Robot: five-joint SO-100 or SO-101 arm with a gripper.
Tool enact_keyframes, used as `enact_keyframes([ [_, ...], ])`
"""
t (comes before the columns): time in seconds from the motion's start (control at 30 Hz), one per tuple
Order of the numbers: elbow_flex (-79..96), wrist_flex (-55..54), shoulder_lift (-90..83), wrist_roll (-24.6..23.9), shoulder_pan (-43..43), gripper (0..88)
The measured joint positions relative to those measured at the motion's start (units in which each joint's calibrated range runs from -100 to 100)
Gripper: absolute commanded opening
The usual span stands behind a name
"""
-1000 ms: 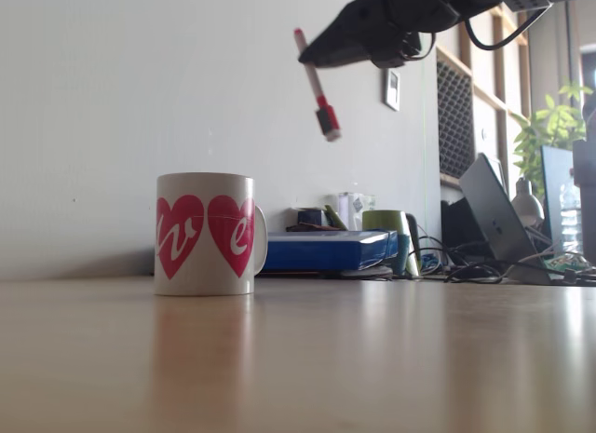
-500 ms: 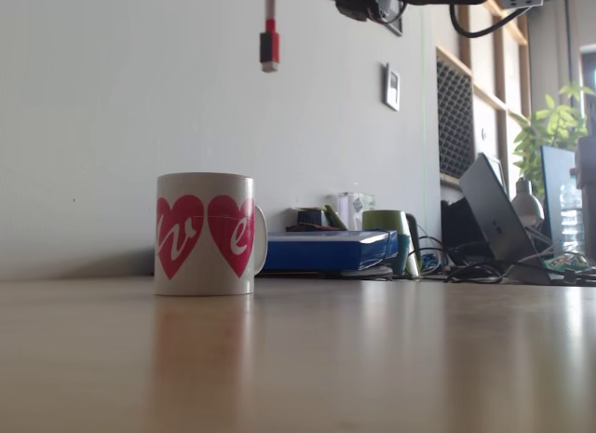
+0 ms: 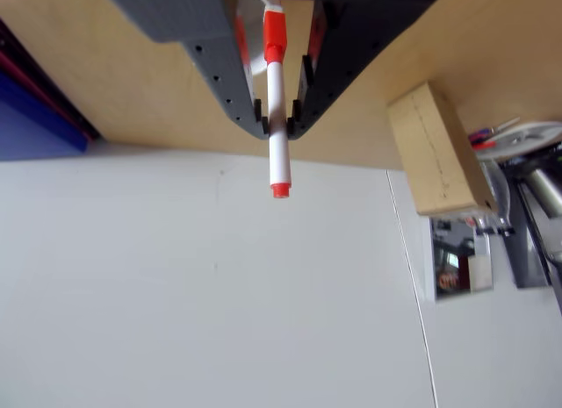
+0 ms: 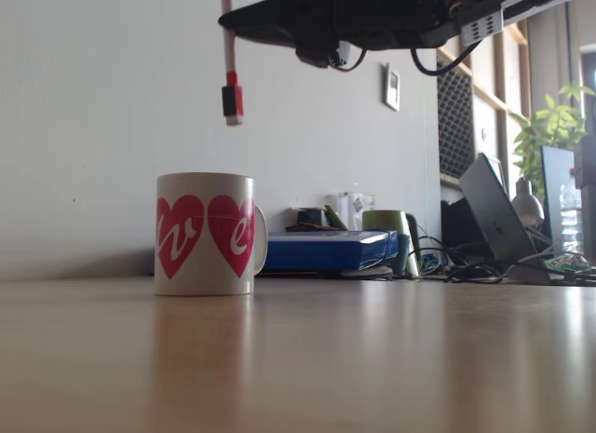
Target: Grab the pen and place it in the cup.
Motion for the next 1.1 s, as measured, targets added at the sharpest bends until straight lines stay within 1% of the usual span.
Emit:
enact_keyframes([
  [0.4,-12.8,-0.1,14.0,-0.6,4.1,1.1],
  [0.57,-13.4,-0.1,17.1,-0.7,5.5,1.1],
  [0.83,-13.4,-0.1,17.3,-0.1,5.6,2.4],
  [0.9,-13.4,-0.1,17.3,-0.1,5.5,8.6],
  [1.0,-13.4,-0.1,17.3,-0.1,5.5,23.8],
  [1.07,-13.4,0.3,17.3,0.0,5.5,29.4],
  [1.1,-13.5,1.5,17.3,0.0,5.4,30.1],
])
